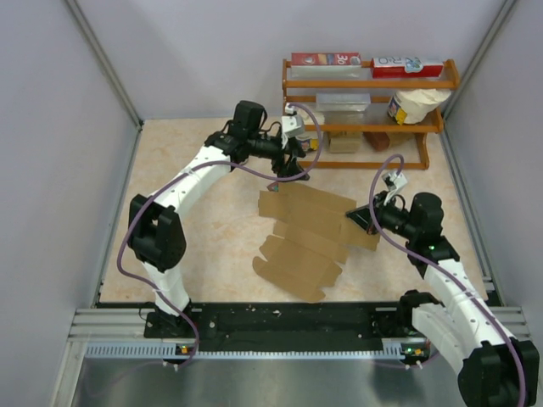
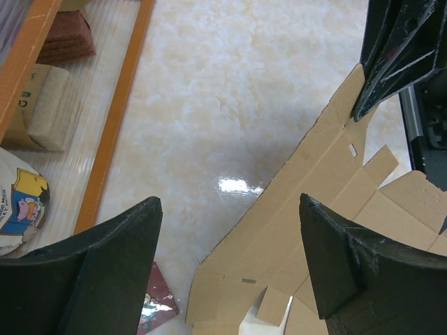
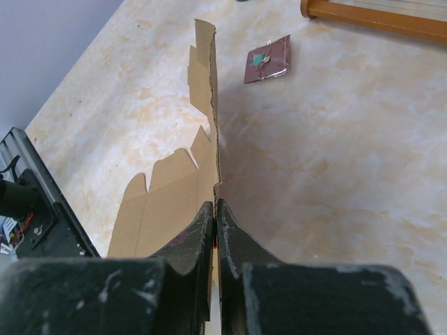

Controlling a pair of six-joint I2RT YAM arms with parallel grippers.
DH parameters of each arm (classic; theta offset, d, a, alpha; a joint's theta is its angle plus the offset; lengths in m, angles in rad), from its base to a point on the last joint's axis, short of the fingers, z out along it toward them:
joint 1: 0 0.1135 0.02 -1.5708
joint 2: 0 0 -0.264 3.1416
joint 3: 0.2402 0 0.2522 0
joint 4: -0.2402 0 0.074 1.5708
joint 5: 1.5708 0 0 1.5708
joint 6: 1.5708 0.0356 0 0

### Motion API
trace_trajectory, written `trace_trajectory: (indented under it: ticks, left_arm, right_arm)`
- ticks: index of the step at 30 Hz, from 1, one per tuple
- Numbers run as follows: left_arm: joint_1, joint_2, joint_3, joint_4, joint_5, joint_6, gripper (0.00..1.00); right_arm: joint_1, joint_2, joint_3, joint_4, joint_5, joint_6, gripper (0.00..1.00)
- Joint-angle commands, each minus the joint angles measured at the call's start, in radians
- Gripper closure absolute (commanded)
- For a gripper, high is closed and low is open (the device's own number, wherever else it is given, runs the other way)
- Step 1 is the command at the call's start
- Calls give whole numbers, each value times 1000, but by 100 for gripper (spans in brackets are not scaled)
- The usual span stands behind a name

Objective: Fold the paper box

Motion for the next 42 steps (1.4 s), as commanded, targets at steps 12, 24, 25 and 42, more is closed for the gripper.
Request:
trace_trajectory:
  ticks: [12,24,25,42]
  left_arm:
    - [0,-33,70,-33,-59,36,1]
    - [9,21,142,-66,33,96,2]
    - [13,33,162,-76,42,100,2]
    - [13,113,199,-188,242,140,2]
  right_arm:
    - [29,-25,38,13,-13,-2,100]
    - [50,-25,47,13,-31,-8,100]
    - [50,-28,48,13,-34,-6,100]
    - [57,-49,50,73,-117,14,100]
